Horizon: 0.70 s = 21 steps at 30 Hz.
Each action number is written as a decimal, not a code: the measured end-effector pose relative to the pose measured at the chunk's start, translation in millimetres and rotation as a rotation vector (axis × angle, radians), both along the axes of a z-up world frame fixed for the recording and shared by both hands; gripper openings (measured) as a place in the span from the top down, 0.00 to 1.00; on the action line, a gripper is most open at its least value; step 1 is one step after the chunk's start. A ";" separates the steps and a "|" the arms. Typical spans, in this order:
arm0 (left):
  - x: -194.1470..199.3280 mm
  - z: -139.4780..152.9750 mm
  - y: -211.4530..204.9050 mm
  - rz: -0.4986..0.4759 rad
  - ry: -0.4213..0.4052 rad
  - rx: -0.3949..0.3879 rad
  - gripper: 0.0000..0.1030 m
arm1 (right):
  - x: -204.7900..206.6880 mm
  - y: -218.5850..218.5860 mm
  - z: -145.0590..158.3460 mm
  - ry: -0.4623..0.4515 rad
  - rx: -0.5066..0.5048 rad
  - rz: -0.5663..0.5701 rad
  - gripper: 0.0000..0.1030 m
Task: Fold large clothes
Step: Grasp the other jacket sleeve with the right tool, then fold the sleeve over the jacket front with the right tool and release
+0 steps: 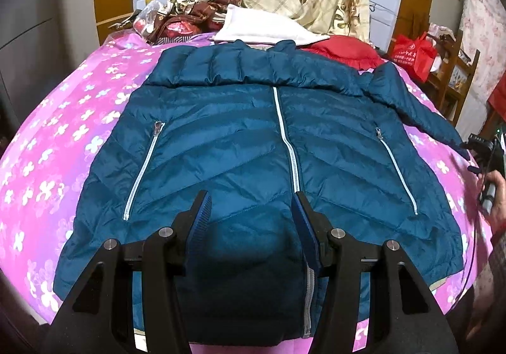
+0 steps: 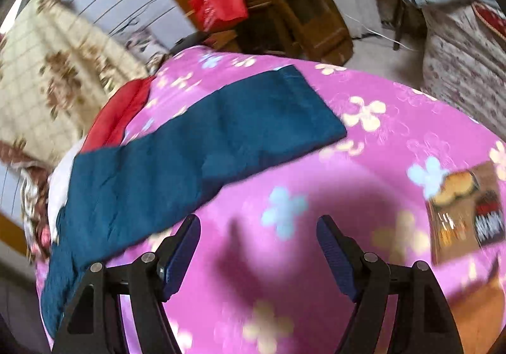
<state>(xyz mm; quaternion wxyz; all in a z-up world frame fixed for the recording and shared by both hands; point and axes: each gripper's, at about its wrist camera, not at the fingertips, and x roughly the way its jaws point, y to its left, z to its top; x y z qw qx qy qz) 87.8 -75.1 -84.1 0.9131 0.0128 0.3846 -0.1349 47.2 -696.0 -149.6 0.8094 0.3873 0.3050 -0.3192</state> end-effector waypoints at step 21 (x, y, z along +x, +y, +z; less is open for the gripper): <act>10.9 -5.4 3.2 -0.011 0.007 -0.027 0.49 | 49.6 -35.9 76.9 0.032 -0.199 -0.068 0.95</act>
